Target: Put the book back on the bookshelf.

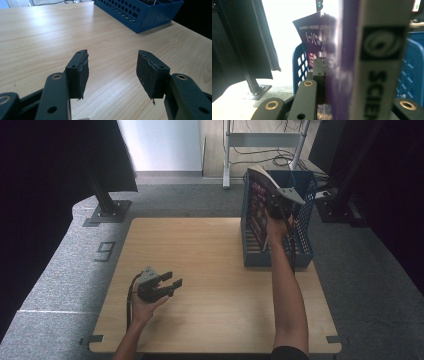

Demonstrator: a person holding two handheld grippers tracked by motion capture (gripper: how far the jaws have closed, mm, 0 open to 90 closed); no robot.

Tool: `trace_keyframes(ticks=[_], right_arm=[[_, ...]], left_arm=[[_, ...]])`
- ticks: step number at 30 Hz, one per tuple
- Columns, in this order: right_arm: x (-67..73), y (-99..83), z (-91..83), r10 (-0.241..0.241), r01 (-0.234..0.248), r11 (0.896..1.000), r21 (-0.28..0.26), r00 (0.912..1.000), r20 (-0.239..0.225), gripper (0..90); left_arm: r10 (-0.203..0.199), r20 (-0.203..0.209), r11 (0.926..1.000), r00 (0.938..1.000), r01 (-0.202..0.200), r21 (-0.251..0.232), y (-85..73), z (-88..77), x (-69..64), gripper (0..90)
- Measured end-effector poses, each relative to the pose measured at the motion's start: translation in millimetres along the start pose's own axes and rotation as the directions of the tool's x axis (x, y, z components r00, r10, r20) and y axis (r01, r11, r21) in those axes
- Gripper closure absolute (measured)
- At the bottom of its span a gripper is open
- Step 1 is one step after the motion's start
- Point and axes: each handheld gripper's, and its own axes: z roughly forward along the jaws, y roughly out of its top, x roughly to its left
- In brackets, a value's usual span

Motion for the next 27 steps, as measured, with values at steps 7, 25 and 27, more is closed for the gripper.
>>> trace_keyframes(ticks=[7,25,27], right_arm=[[4.9,-14.7,6.0,-0.002,0.002,1.0,0.013,1.0,0.01,81.4],[15.9,-40.4,-4.0,-0.07,0.071,0.994,0.08,0.9975,-0.013,78.5],[16.8,-41.2,-8.1,-0.077,0.078,0.993,0.09,0.9969,-0.014,77.9]], left_arm=[[-0.012,-0.003,0.9999,0.9999,0.012,-0.005,-0.9,-1.6,3.2,43.5],[-0.026,-0.001,0.9997,0.9997,0.026,-0.004,-2.1,-1.5,5.5,43.5],[-0.023,0.0,0.9997,0.9997,0.023,-0.005,-2.0,-1.2,4.7,43.5]])
